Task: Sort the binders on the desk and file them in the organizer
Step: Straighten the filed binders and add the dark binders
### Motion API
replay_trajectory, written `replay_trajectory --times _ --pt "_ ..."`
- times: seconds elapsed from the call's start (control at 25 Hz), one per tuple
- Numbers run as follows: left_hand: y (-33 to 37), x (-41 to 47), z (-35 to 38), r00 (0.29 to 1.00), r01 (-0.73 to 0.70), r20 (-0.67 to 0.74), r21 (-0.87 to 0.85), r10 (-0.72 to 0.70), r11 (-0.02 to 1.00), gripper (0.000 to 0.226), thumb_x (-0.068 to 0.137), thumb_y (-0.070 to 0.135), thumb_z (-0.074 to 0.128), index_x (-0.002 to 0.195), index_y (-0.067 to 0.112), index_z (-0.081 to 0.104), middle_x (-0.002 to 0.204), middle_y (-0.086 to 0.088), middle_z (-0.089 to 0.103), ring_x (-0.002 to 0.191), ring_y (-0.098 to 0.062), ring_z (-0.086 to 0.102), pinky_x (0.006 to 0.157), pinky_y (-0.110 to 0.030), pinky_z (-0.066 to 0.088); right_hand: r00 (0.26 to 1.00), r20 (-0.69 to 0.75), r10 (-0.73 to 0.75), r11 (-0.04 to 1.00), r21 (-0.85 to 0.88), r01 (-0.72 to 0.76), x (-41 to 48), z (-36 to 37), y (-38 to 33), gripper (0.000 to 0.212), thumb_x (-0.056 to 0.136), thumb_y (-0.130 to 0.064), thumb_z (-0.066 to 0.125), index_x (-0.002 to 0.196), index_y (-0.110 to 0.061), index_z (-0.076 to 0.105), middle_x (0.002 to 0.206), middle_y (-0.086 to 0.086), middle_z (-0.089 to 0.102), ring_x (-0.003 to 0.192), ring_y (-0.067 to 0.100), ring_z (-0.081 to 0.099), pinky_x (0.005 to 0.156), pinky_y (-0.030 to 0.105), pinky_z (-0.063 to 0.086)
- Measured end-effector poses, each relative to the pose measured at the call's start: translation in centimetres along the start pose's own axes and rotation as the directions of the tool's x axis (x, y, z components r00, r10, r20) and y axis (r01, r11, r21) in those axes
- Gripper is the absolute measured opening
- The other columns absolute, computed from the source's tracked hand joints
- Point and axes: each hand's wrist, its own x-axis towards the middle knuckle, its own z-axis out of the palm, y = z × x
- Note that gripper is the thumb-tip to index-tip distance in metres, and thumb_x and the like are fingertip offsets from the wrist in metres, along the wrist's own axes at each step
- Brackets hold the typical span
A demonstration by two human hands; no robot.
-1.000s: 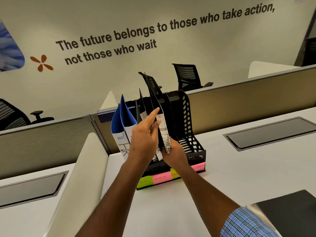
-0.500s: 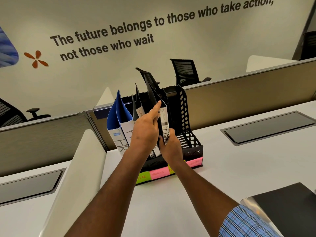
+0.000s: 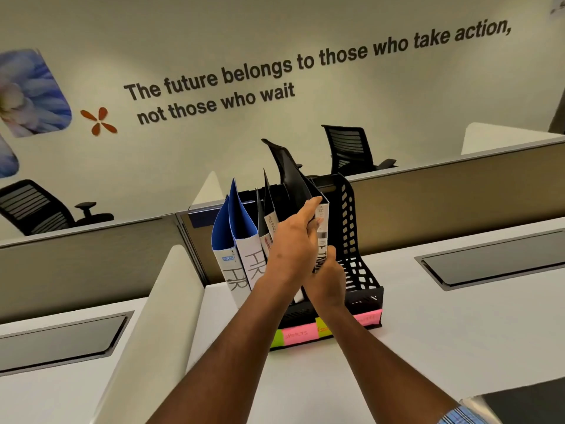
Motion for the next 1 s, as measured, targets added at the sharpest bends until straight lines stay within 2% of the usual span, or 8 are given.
replay_trajectory --times 0.08,0.16,0.28,0.48,0.6,0.68,0.8,1.0 --pt "-0.3 -0.1 0.5 0.999 0.046 0.02 0.036 -0.047 0.998 0.045 0.098 0.017 0.045 0.142 0.027 0.039 0.084 0.009 0.06 0.056 -0.007 0.054 0.051 -0.012 0.044 0.998 0.044 0.052 0.998 -0.02 -0.051 -0.1 0.0 0.4 0.029 0.089 -0.025 0.064 0.107 -0.015 0.044 0.084 0.007 0.068 0.072 0.024 0.066 0.06 0.043 0.057" --pt "-0.9 -0.2 0.7 0.993 0.112 0.034 0.079 -0.114 0.991 0.048 0.099 0.02 0.043 0.145 0.033 0.032 0.075 0.013 0.052 0.052 -0.002 0.045 0.05 -0.015 0.04 0.995 0.085 0.052 0.998 -0.044 -0.048 -0.3 0.2 0.7 0.027 0.089 -0.026 0.062 0.105 -0.019 0.041 0.08 0.004 0.066 0.069 0.022 0.065 0.057 0.042 0.056" --pt "-1.6 0.7 0.2 0.975 0.207 0.051 0.147 -0.216 0.967 0.056 0.1 0.014 0.04 0.148 0.034 0.02 0.071 0.005 0.051 0.054 -0.005 0.043 0.05 -0.015 0.033 0.991 0.127 0.042 0.999 -0.008 -0.041 -0.5 1.0 0.8 0.034 0.091 -0.031 0.06 0.113 -0.019 0.038 0.086 0.0 0.066 0.072 0.02 0.064 0.057 0.038 0.054" --pt "-1.5 1.3 -0.8 0.952 0.262 0.106 0.205 -0.288 0.943 0.076 0.091 -0.009 0.038 0.149 0.036 0.016 0.094 -0.001 0.057 0.073 -0.019 0.059 0.062 -0.033 0.054 0.962 0.262 0.08 0.995 0.044 -0.095 -0.9 1.2 1.6 0.039 0.096 -0.024 0.053 0.125 -0.022 0.027 0.104 0.004 0.066 0.081 0.017 0.065 0.064 0.034 0.052" --pt "-1.4 0.7 -0.8 0.957 0.252 0.107 0.163 -0.271 0.954 0.08 0.091 -0.009 0.04 0.15 0.036 0.011 0.095 0.003 0.059 0.071 -0.011 0.056 0.059 -0.021 0.05 0.938 0.333 0.093 0.995 0.004 -0.101 -0.9 0.6 1.9 0.055 0.092 -0.018 0.059 0.135 -0.018 0.023 0.118 0.008 0.06 0.101 0.024 0.062 0.076 0.031 0.049" --pt "-1.1 -0.5 -0.5 0.965 0.238 0.09 0.102 -0.247 0.966 0.08 0.091 -0.009 0.041 0.15 0.034 0.008 0.12 0.0 0.058 0.09 -0.009 0.058 0.077 -0.018 0.05 0.925 0.366 0.101 0.994 0.0 -0.109 -1.2 -0.1 2.1 0.063 0.089 -0.012 0.061 0.139 -0.013 0.023 0.127 0.011 0.055 0.113 0.026 0.056 0.09 0.036 0.05" --pt "-0.8 -3.3 0.4 0.958 0.285 0.029 -0.01 -0.285 0.958 0.07 0.093 -0.007 0.04 0.151 0.024 0.016 0.143 -0.01 0.044 0.127 -0.023 0.048 0.102 -0.033 0.043 0.922 0.376 0.097 0.993 0.024 -0.114 -1.5 -1.3 2.2 0.065 0.085 -0.009 0.065 0.138 -0.011 0.027 0.129 0.012 0.054 0.12 0.027 0.053 0.1 0.044 0.046" --pt "-0.6 -9.4 2.0 0.894 0.44 0.076 0.041 -0.441 0.897 0.041 0.094 0.001 0.045 0.134 0.011 0.048 0.129 -0.012 0.058 0.118 -0.026 0.055 0.094 -0.031 0.047 0.931 0.354 0.089 0.995 0.005 -0.097 -1.9 -3.3 0.8 0.076 0.085 -0.016 0.066 0.146 -0.013 0.021 0.137 0.011 0.048 0.126 0.027 0.048 0.103 0.043 0.045"
